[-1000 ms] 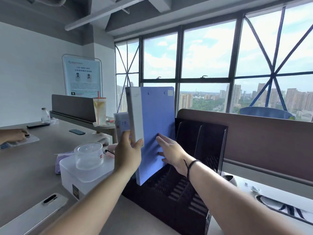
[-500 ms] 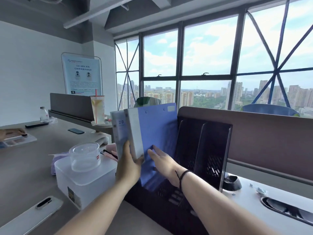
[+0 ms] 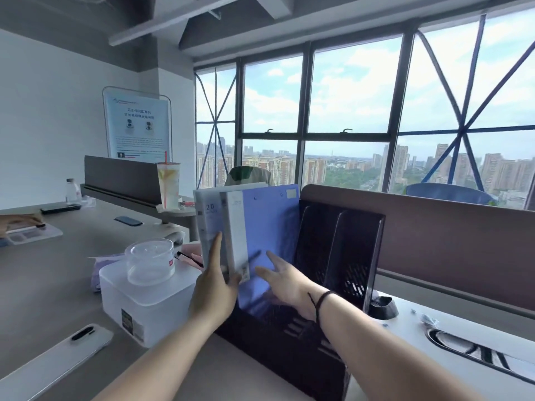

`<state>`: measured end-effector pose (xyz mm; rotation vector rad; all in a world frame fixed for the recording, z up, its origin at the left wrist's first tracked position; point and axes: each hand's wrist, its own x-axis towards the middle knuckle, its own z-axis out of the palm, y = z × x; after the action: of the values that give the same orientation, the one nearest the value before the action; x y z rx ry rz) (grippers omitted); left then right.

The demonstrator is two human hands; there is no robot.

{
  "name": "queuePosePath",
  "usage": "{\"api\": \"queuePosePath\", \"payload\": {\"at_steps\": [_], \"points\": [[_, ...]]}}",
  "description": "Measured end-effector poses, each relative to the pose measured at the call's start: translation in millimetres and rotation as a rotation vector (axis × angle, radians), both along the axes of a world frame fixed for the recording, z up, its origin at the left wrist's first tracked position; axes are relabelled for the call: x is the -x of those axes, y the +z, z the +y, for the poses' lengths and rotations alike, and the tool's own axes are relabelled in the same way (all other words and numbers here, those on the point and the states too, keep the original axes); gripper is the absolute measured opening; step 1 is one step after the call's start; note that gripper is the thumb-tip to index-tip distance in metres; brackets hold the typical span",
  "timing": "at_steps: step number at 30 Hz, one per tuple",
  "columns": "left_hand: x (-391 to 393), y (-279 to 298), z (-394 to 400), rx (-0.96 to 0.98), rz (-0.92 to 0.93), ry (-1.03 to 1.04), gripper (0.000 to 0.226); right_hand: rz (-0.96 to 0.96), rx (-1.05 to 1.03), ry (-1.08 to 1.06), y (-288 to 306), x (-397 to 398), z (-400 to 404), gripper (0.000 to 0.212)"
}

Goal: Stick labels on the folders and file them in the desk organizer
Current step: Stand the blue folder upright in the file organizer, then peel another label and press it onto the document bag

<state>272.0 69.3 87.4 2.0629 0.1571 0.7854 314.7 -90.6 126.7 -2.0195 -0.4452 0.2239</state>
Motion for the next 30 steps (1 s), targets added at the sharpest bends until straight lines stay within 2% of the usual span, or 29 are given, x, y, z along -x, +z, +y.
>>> {"api": "queuePosePath", "payload": {"at_steps": [4, 8, 14, 17, 22, 26, 30], "points": [[29.2, 7.7, -17.8, -0.13, -0.03, 0.014, 0.091, -0.063, 0.068, 0.046, 4.3, 20.3, -32.8, 0.08], [59.9, -0.5, -56.9, -0.318, -0.06, -0.045, 0.093, -0.163, 0.153, 0.024, 5.6, 56.5, -91.0, 0.067], [101.0, -6.3, -133.7, -0.406, -0.016, -0.311, 0.079, -0.211, 0.152, -0.127, -11.4, 113.1, -196.9, 0.059], [116.3, -11.6, -168.2, -0.464, 0.0, -0.489, 0.073, -0.166, 0.131, -0.212, -24.4, 150.6, -248.5, 0.051], [132.6, -33.5, -220.7, -0.608, 0.228, -0.754, 0.065, -0.115, 0.192, -0.382, -49.3, 205.8, -316.0, 0.046], [130.5, -58.3, -247.4, -0.747, 0.399, -0.774, 0.07, -0.019, 0.333, -0.4, -70.0, 237.7, -344.8, 0.043], [131.8, -70.9, -264.2, -0.782, 0.47, -0.734, 0.066, -0.022, 0.575, -0.392, -90.9, 262.4, -353.6, 0.059]]}}
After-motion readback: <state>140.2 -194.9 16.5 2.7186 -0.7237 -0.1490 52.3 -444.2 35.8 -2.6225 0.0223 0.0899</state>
